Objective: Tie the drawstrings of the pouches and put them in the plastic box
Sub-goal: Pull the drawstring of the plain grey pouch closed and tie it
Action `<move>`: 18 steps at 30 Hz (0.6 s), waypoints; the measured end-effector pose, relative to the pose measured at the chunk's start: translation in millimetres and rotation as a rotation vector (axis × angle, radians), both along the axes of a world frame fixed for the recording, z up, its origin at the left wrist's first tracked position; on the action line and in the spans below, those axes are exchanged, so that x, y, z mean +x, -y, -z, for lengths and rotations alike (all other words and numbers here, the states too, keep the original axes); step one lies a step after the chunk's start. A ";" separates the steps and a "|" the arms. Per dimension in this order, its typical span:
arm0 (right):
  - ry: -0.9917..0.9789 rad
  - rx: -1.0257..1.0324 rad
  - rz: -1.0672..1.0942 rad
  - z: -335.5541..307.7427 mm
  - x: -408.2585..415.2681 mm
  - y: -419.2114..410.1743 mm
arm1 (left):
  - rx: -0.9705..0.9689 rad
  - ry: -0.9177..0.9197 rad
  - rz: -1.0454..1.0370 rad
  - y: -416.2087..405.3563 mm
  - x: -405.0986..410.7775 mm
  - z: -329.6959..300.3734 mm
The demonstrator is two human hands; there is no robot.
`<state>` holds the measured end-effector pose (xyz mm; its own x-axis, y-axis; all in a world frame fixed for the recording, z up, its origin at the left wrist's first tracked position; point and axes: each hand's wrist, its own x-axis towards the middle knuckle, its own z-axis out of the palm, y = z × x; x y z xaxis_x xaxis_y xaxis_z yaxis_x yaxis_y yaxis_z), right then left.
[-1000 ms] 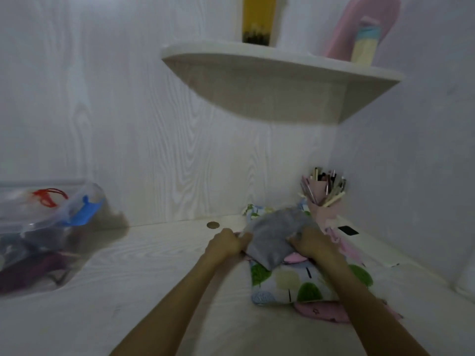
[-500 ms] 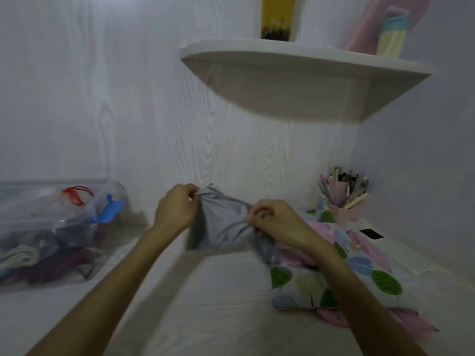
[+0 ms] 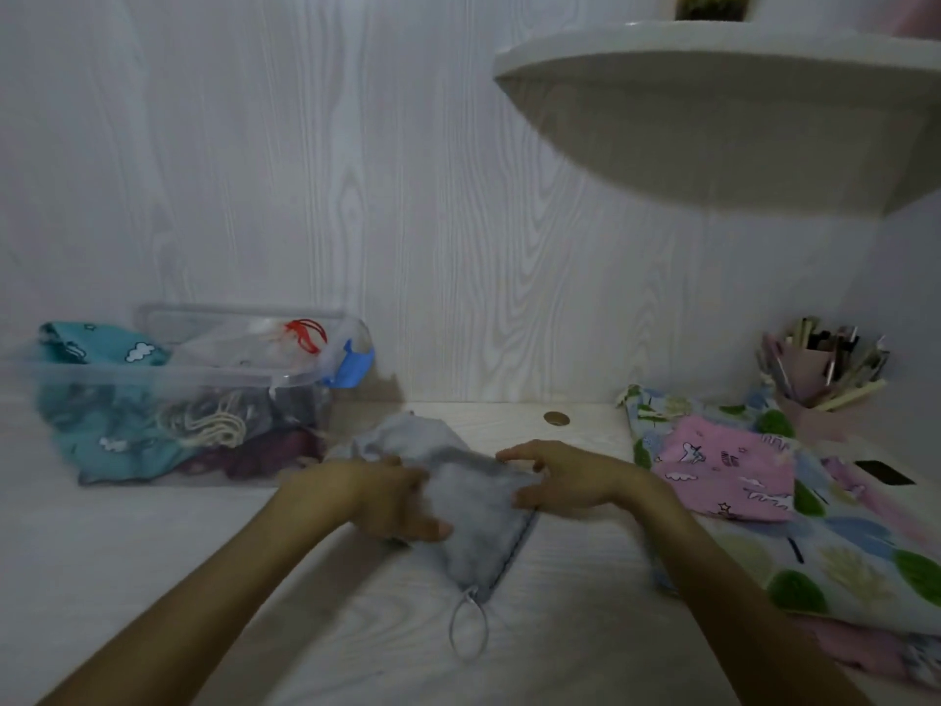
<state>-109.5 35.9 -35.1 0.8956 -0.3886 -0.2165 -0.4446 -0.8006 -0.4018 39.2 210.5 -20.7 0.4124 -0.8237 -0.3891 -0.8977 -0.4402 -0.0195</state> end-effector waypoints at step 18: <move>0.141 0.221 0.192 -1.2 -54.6 3.6 | -0.746 -0.019 -0.146 12.3 11.4 25.3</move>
